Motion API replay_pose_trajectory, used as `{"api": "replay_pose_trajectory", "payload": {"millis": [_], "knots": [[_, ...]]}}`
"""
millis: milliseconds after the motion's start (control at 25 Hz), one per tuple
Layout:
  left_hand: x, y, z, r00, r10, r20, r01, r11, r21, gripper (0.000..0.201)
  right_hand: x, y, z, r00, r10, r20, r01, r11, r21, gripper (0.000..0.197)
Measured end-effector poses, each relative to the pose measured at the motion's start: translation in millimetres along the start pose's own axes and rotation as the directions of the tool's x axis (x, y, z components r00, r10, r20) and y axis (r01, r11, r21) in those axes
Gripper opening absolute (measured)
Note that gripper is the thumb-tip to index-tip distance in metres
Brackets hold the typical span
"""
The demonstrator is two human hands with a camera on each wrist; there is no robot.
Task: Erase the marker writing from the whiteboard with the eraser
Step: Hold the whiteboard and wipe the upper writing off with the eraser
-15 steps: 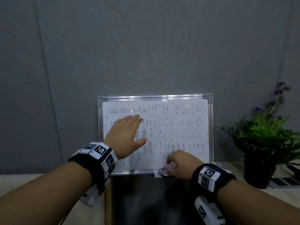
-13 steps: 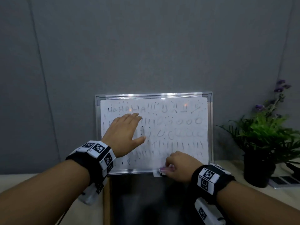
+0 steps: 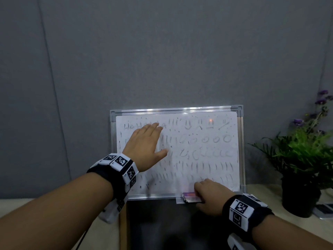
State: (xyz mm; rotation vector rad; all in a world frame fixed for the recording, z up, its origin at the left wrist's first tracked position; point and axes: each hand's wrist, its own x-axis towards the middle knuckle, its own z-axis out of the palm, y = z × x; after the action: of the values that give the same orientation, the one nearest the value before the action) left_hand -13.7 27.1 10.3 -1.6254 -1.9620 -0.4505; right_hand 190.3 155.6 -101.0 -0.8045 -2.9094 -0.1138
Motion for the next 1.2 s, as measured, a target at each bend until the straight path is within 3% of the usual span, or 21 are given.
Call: {"api": "replay_pose_trajectory", "payload": {"millis": [200,480,960,1200], "knots": [[18.4,-9.2,-2.4,0.999,-0.043,-0.010,0.043,0.999,0.013,0.078,1.8,4.8,3.1,0.998,-0.056,-0.005,0.056,0.998,-0.023,0.024],[42.1,-21.0,-9.3,0.997,-0.071,-0.008,0.071,0.993,0.090,0.084,2.5,5.8,6.2,0.977,-0.201,-0.069,0.184,0.963,-0.198,0.027],[58.1,-17.9,-8.8,0.993,-0.092,0.067,0.085,0.991,0.103,0.086,-0.2,6.9,12.2,0.971,-0.228,-0.076,0.210,0.960,-0.187,0.041],[60.6,-20.1,-3.6,0.991,-0.108,0.085,0.098,0.990,0.104,0.087,0.0,7.9,14.5,0.960,-0.254,-0.117,0.223,0.949,-0.225,0.036]]}}
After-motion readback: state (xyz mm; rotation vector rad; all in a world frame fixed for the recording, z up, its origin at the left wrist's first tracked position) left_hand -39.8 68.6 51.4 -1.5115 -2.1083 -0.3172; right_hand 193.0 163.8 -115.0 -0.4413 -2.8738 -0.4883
